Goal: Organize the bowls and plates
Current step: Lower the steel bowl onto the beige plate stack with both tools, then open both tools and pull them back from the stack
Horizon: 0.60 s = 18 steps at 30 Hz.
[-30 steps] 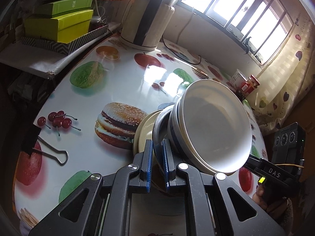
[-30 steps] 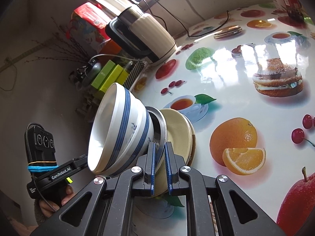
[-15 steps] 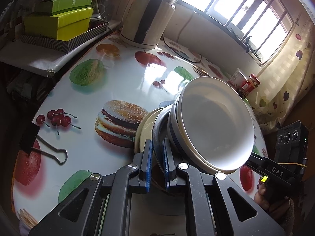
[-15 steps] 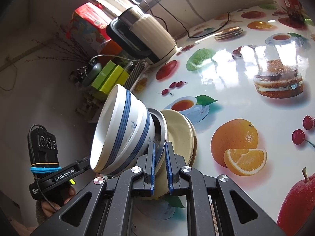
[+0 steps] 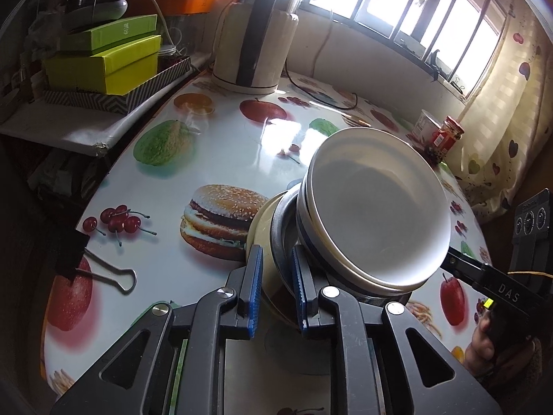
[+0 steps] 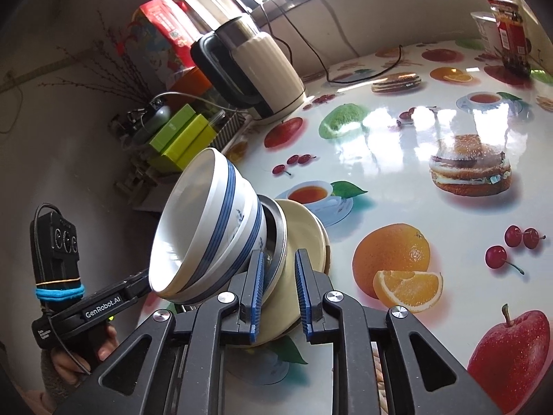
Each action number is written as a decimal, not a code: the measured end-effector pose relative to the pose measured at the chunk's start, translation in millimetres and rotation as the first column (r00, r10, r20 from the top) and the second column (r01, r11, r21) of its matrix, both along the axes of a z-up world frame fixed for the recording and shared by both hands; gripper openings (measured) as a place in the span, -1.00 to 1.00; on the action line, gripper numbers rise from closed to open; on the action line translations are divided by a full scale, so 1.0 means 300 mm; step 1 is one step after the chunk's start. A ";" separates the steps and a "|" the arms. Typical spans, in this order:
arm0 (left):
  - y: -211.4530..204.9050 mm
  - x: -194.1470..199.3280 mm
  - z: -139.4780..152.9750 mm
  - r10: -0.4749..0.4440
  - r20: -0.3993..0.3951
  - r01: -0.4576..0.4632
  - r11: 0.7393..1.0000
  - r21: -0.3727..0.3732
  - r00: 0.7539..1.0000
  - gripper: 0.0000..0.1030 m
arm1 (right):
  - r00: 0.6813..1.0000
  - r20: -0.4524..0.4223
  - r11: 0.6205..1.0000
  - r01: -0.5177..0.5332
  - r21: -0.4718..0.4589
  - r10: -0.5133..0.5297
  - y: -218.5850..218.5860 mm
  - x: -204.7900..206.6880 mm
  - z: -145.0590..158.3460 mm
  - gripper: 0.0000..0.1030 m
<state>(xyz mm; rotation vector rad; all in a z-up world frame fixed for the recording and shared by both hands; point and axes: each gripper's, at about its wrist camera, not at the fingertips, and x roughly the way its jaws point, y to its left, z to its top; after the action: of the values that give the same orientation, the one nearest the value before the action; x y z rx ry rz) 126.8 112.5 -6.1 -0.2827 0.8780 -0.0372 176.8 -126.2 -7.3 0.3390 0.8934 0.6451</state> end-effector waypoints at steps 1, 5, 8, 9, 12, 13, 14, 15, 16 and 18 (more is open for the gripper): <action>-0.002 -0.005 0.003 0.000 0.003 0.000 1.000 0.004 1.000 -0.66 | 1.000 0.000 1.000 0.006 -0.001 -0.006 -0.004 -0.002 0.001 -0.49; -0.001 -0.017 0.005 0.004 0.002 -0.004 1.000 -0.003 1.000 -0.63 | 1.000 0.009 1.000 0.007 0.006 -0.008 -0.011 -0.016 0.010 -0.46; -0.005 -0.029 0.010 0.003 0.004 -0.003 1.000 0.005 1.000 -0.53 | 1.000 0.018 1.000 0.008 0.001 -0.008 -0.011 -0.028 0.019 -0.42; -0.007 -0.034 0.011 0.003 0.006 -0.003 1.000 0.007 1.000 -0.51 | 1.000 0.020 1.000 0.008 0.000 -0.009 -0.011 -0.033 0.021 -0.42; -0.006 -0.047 0.017 0.004 0.013 -0.004 1.000 0.011 1.000 -0.43 | 1.000 0.028 1.000 0.011 0.002 -0.011 -0.012 -0.047 0.030 -0.37; -0.008 -0.051 0.019 0.005 0.014 -0.005 1.000 0.019 1.000 -0.42 | 0.999 0.033 1.000 0.011 0.001 -0.011 -0.012 -0.052 0.034 -0.34; -0.012 -0.055 0.021 0.005 0.018 -0.005 1.000 0.028 1.000 -0.41 | 0.999 0.039 1.000 0.010 0.000 -0.010 -0.011 -0.057 0.038 -0.34; -0.013 -0.059 0.023 0.003 0.019 -0.004 1.000 0.030 1.000 -0.41 | 0.999 0.044 1.000 0.009 -0.002 -0.009 -0.009 -0.061 0.042 -0.32; -0.015 -0.062 0.024 0.002 0.019 -0.002 1.000 0.030 1.000 -0.41 | 0.999 0.049 1.000 0.009 -0.005 -0.009 -0.008 -0.066 0.045 -0.30; -0.019 -0.071 0.028 -0.001 0.025 0.000 1.000 0.031 1.000 -0.41 | 0.998 0.058 1.000 0.010 -0.009 -0.009 -0.007 -0.074 0.050 -0.29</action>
<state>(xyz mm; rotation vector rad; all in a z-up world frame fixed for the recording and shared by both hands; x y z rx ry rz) 105.6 106.6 2.3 -0.2525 0.8534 -0.0272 154.5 -128.4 7.9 0.3143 0.8385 0.6388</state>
